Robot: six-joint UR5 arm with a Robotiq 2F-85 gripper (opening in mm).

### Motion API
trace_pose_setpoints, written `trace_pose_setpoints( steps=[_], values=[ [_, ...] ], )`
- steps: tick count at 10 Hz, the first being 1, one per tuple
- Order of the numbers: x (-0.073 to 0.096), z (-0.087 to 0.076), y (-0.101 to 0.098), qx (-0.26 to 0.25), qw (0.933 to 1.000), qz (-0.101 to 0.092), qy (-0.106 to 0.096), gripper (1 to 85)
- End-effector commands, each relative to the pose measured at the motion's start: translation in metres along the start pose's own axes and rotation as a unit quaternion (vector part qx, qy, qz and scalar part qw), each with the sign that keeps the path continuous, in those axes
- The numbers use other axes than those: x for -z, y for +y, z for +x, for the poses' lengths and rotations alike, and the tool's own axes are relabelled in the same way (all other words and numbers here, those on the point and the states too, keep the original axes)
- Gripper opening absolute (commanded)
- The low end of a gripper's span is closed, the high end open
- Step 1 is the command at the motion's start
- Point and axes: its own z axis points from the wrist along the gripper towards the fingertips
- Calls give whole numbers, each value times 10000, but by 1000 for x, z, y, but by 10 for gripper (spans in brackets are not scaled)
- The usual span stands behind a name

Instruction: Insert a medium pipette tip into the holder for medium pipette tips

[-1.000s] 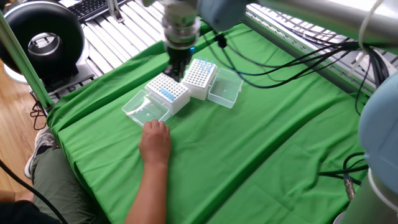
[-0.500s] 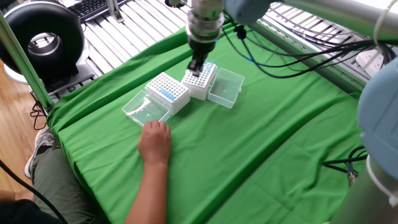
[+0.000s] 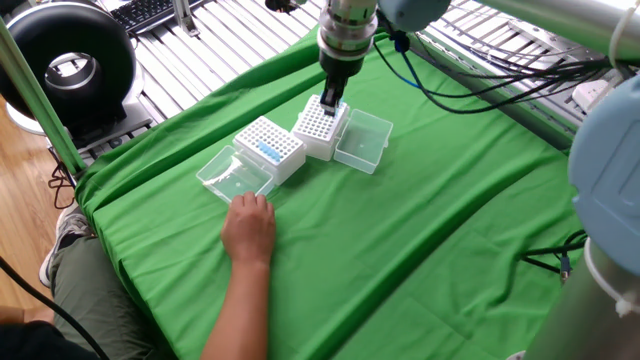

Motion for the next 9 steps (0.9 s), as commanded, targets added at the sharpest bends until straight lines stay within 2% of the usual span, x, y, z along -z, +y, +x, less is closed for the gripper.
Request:
trace_pose_setpoints(
  steps=[1,5,7,9],
  values=[
    [2,-10,-15,162,9998,103,-61,270],
    [-4,-24,-16,204,9995,119,-216,267],
    [-7,-24,-11,163,9996,20,-247,267],
    [-9,-17,-7,108,9998,-45,-179,267]
  ],
)
